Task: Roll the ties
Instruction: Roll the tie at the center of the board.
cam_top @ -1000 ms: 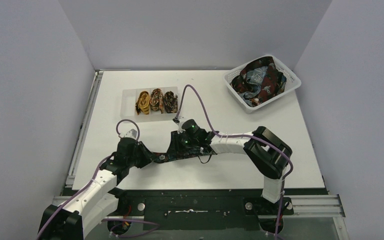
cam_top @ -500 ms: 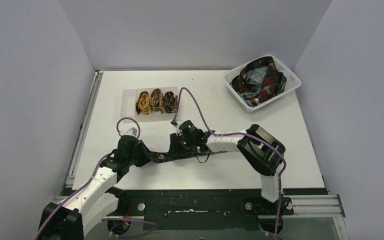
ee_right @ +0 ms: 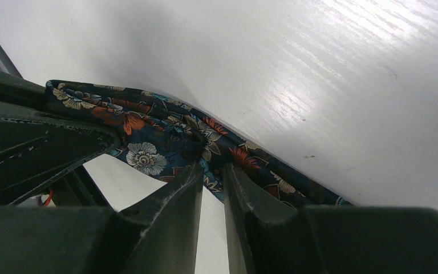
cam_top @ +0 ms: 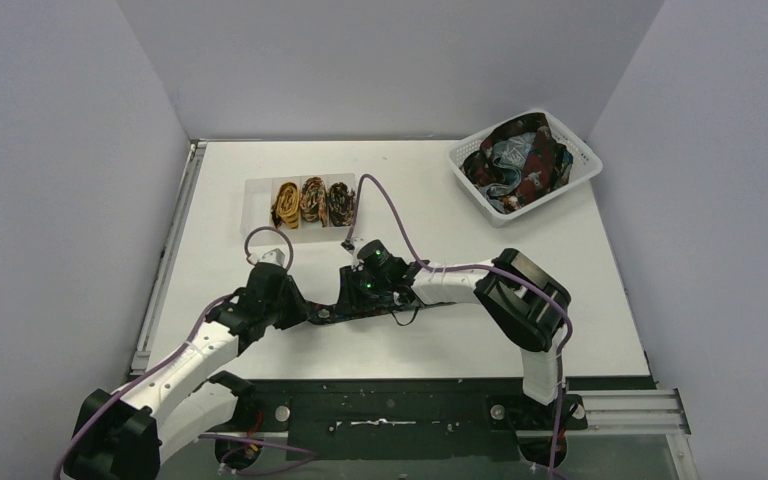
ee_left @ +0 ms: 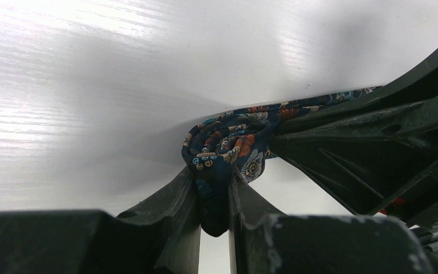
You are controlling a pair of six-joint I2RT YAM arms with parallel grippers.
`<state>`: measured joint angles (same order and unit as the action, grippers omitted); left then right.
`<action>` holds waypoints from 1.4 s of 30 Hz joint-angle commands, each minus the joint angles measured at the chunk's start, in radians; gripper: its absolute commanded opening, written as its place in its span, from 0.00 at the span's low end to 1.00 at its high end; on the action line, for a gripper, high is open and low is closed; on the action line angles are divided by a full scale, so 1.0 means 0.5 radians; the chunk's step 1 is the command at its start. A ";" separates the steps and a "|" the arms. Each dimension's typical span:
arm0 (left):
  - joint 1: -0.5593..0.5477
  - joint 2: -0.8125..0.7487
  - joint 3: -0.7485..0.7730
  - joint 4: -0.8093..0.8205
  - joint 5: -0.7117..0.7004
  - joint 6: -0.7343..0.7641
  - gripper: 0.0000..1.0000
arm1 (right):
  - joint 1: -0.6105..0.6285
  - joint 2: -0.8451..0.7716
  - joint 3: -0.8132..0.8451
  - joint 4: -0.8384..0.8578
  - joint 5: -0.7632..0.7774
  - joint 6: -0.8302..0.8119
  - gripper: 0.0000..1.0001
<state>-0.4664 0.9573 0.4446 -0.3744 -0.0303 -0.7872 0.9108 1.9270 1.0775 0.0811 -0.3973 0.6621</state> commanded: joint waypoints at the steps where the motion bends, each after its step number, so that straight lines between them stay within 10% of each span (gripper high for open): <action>1: -0.091 0.087 0.179 -0.163 -0.238 0.043 0.10 | -0.074 -0.188 -0.021 0.070 0.003 -0.043 0.24; 23: -0.835 0.791 0.871 -0.772 -1.213 -0.208 0.08 | -0.448 -0.634 -0.501 0.084 0.225 0.058 0.33; 42: -1.148 1.527 1.470 -0.972 -1.405 -0.274 0.13 | -0.663 -0.794 -0.704 0.122 0.192 0.150 0.38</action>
<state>-1.0187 1.6703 1.1007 -0.8509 -0.7097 -0.9096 0.6056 1.5764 0.7395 0.0986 -0.2958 0.7128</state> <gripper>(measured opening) 0.170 0.371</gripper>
